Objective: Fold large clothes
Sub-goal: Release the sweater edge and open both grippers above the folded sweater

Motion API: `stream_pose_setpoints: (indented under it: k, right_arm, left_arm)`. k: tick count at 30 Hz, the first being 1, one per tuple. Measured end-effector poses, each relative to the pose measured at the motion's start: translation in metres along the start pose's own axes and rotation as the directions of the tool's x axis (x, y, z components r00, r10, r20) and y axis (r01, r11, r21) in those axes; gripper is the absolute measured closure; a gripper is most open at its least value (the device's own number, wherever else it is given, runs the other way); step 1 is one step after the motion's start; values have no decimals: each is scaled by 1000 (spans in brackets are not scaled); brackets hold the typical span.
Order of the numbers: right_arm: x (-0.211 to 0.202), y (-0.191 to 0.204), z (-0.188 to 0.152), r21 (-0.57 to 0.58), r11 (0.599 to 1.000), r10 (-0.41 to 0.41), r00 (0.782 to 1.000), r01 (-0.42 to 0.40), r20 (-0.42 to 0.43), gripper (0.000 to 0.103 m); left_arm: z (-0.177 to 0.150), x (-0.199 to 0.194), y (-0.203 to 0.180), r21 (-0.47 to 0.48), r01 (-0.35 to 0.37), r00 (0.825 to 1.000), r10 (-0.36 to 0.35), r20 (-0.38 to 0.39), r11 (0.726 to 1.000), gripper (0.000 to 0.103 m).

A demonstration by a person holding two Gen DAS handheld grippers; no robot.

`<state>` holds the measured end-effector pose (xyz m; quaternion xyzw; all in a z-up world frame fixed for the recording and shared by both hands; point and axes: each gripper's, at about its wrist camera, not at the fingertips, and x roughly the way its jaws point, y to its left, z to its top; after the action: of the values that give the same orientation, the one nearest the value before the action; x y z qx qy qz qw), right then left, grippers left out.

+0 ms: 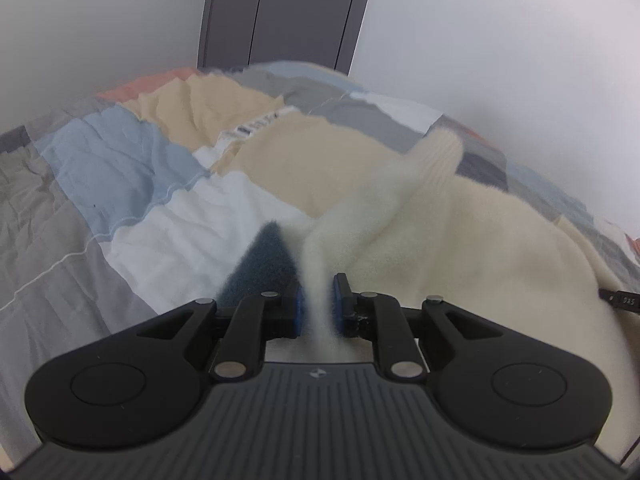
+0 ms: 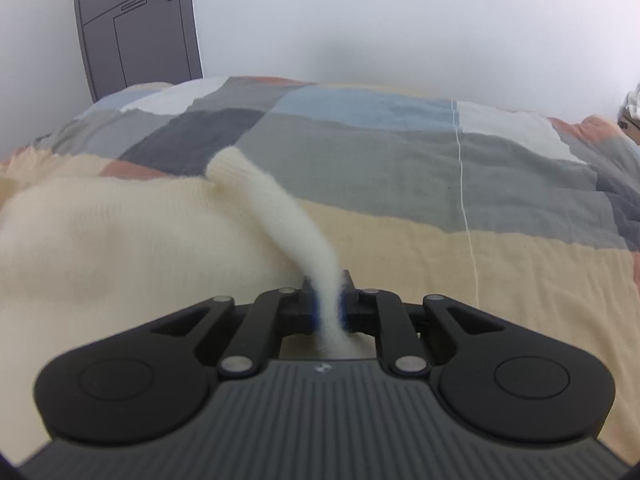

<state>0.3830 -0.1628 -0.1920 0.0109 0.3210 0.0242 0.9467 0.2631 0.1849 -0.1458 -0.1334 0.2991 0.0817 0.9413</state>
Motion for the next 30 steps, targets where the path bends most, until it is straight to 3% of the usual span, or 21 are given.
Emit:
stream_pose_setpoints:
  k: [3, 5, 7, 12, 17, 22, 26, 30]
  right_arm:
    - [-5, -4, -3, 21, 1000, 18, 1000, -18, 14, 88]
    - [-10, -7, -2, 43, 999, 29, 999, -30, 24, 86]
    - [-12, -7, -3, 49, 999, 19, 999, -21, 28, 80]
    - [-29, -3, -5, 65, 998, -26, 999, 24, 32, 78]
    - [-64, -1, -8, 61, 998, -13, 998, 9, 61, 77]
    - [-110, 2, -17, 105, 993, 46, 996, -54, 79, 76]
    - [-145, 10, -33, 135, 986, 84, 993, -95, 84, 76]
    - [-173, 11, -56, 205, 968, 138, 989, -145, 48, 76]
  left_arm:
    - [-3, -9, -4, 23, -7, 1000, 6, 18, 1000, 78]
    - [-4, -15, -6, 33, -12, 1000, 11, 24, 999, 67]
    - [-4, -23, -9, 40, -18, 999, 17, 31, 999, 44]
    - [-11, -54, -18, 16, 39, 998, -40, 57, 999, 38]
    - [-26, -83, -35, 45, 64, 996, -66, 61, 997, 33]
    - [-45, -110, -59, 111, 83, 995, -88, 42, 990, 28]
    - [-56, -133, -68, 123, 143, 989, -148, 30, 982, 25]
    - [-72, -150, -68, 108, 160, 987, -160, -8, 981, 20]
